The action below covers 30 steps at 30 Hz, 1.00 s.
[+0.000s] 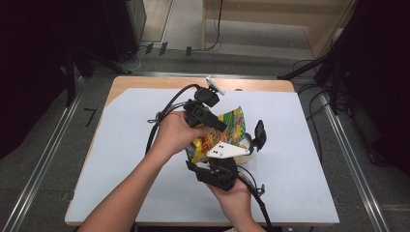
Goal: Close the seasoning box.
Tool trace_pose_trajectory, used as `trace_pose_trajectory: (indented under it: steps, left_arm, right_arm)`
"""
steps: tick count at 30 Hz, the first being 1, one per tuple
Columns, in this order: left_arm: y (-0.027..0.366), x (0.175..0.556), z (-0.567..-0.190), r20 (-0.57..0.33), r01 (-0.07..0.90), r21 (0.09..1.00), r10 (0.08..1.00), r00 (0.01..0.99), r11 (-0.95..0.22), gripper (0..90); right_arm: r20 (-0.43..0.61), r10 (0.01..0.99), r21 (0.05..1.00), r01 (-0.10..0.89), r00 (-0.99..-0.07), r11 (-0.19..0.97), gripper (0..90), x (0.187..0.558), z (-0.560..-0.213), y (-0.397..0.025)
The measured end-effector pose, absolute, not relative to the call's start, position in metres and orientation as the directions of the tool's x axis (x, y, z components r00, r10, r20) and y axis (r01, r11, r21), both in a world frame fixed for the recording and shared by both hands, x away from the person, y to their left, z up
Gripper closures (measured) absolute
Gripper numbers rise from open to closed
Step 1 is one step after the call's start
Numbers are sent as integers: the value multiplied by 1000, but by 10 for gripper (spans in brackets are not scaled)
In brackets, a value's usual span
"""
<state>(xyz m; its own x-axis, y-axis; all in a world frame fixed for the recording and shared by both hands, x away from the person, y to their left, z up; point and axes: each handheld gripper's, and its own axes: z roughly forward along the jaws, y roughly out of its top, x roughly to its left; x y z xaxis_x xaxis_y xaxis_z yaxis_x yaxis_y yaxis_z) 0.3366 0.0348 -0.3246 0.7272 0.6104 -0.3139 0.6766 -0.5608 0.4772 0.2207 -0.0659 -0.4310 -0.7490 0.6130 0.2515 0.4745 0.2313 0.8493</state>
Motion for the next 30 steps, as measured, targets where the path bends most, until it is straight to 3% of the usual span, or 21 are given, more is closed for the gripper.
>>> trace_pose_trajectory:
  steps: [30]
  left_arm:
    - [36,338,-324,-319,675,478,605,730,-562,833]
  right_arm:
    - [250,608,853,468,-754,230,625,221,-430,-66]
